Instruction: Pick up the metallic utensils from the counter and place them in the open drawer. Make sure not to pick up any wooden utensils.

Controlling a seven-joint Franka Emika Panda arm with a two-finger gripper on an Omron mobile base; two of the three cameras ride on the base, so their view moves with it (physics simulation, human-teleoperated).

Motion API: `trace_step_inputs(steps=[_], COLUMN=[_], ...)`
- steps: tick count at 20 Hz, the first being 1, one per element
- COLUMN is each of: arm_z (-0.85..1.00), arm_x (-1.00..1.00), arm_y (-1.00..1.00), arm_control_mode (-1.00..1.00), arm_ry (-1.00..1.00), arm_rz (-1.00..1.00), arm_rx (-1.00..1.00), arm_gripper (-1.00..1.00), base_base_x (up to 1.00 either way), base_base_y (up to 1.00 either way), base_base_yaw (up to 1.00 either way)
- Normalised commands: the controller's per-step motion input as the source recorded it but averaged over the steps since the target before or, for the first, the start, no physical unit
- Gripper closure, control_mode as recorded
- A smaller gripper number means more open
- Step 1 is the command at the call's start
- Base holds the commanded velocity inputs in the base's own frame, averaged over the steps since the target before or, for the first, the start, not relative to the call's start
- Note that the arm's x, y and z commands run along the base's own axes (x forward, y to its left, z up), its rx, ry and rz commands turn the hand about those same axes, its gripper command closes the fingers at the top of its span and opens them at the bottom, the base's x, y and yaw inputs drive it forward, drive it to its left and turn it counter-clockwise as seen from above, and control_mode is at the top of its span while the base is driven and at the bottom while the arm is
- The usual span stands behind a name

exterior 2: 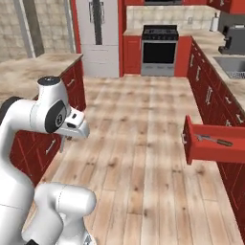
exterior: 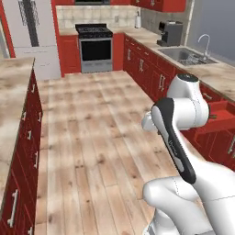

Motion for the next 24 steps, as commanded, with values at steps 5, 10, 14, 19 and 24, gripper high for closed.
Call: trace_step_inputs(steps=[5,10,14,19,24], arm_z=[0.00,0.00,0.00,0.00,0.00], arm_x=[0.00,0.00,0.00,0.00,0.00], arm_y=[0.00,0.00,0.00,0.00,0.00], arm_control_mode=[1.00,1.00,1.00,1.00,1.00], arm_ry=[0.00,0.00,0.00,0.00,0.00], arm_rz=[0.00,0.00,0.00,0.00,0.00], arm_rx=[0.00,0.00,0.00,0.00,0.00], arm_gripper=[1.00,1.00,1.00,1.00,1.00], base_base_x=[0.97,0.33,-0.02,0.09,0.22], base_base_y=[-1.00,-1.00,-1.00,-0.88,-0.74], base_base_yaw=[0.00,-0.04,-0.01,0.00,-0.04])
